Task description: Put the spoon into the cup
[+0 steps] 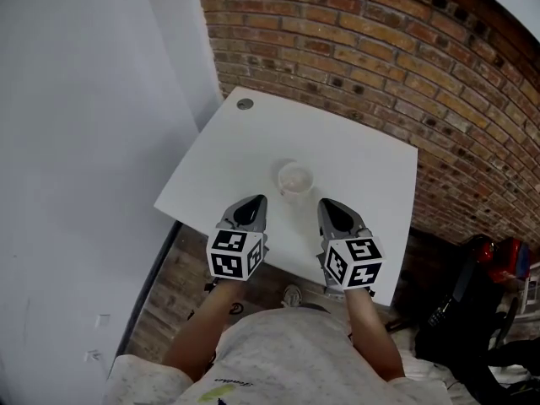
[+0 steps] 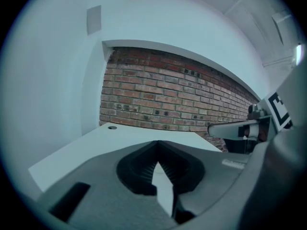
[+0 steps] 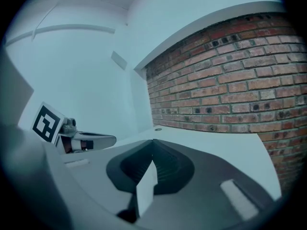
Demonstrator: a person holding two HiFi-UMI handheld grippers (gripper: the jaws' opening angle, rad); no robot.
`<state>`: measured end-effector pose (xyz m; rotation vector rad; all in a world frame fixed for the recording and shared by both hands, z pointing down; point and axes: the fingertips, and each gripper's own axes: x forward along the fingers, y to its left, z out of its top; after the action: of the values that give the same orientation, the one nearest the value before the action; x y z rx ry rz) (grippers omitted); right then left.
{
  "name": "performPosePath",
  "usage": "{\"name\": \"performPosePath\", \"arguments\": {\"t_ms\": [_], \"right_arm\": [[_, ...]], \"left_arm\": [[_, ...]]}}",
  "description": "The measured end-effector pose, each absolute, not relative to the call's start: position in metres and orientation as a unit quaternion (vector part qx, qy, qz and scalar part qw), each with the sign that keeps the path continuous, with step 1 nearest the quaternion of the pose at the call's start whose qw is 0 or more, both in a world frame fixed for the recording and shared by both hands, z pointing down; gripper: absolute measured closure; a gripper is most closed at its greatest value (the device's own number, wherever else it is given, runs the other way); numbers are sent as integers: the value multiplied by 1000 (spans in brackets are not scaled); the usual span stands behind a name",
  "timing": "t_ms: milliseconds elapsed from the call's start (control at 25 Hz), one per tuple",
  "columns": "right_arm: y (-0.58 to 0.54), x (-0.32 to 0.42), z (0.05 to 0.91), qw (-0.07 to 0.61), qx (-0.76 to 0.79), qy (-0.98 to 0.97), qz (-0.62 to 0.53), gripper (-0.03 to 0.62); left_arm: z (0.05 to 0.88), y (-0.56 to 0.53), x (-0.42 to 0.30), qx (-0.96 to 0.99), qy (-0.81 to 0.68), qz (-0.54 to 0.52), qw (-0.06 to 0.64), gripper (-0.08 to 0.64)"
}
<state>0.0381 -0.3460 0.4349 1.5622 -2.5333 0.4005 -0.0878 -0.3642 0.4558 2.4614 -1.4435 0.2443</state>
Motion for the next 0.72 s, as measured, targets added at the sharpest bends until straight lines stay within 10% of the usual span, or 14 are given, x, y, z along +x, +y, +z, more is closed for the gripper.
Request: {"name": "performPosePath", "arguments": {"t_ms": [720], "right_arm": [[-328, 40, 438, 74, 518, -842, 133, 584]], "left_arm": [[461, -345, -86, 849, -500, 89, 143, 566]]}}
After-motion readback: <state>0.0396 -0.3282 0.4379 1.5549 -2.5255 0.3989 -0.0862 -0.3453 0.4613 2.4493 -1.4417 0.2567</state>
